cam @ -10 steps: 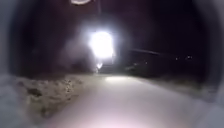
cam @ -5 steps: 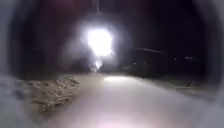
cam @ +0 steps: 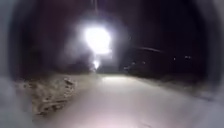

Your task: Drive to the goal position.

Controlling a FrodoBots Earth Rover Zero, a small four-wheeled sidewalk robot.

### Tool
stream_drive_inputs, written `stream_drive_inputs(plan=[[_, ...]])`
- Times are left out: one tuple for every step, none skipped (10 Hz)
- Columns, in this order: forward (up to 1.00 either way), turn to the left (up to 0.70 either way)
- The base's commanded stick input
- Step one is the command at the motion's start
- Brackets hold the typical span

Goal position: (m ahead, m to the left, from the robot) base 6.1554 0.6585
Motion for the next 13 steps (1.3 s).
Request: stream_drive_inputs(plan=[[1.0,0.0],[1.0,0.0],[1.0,0.0],[1.0,0.01],[1.0,0.36],[1.0,0.39],[1.0,0.02],[1.0,0.0],[1.0,0.0],[1.0,0.0],[1.0,0.0],[1.0,0.0],[1.0,0.0]])
